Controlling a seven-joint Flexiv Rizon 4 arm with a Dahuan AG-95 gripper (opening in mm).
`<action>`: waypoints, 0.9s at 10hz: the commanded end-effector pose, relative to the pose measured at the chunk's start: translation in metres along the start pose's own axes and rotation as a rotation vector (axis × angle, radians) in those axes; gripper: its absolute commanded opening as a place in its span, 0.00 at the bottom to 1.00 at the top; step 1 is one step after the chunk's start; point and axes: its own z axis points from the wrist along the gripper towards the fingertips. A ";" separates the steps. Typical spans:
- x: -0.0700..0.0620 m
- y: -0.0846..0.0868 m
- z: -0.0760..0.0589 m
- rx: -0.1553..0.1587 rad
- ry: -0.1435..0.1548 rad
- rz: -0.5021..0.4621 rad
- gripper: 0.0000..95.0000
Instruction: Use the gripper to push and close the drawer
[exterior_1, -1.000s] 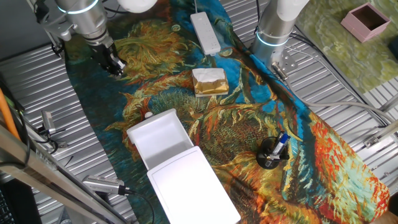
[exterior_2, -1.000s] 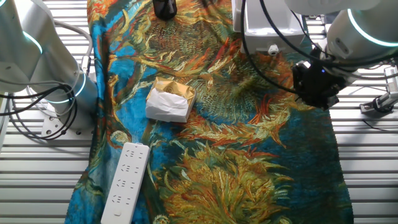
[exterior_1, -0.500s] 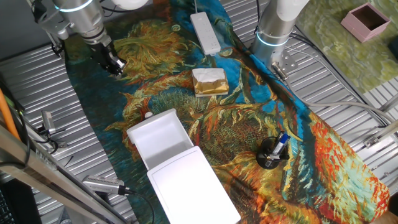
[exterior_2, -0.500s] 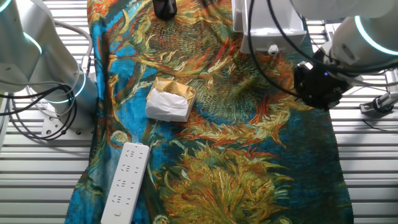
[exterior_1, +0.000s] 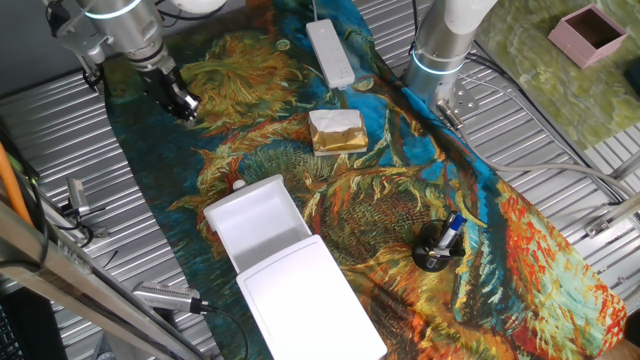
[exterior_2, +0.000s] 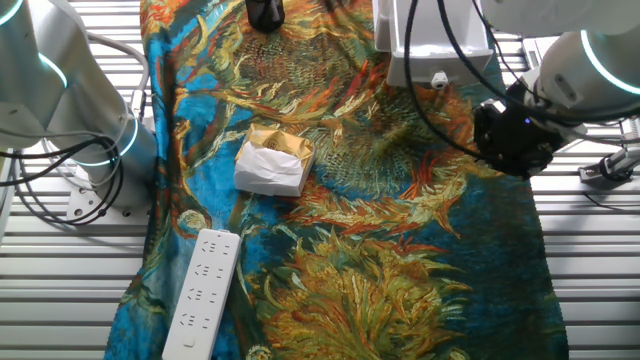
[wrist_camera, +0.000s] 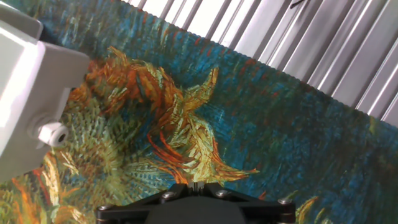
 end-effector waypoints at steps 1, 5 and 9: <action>-0.003 0.000 0.000 0.000 0.004 0.003 0.00; -0.038 0.010 0.008 -0.016 -0.004 0.052 0.00; -0.101 0.050 0.012 -0.038 -0.021 0.111 0.20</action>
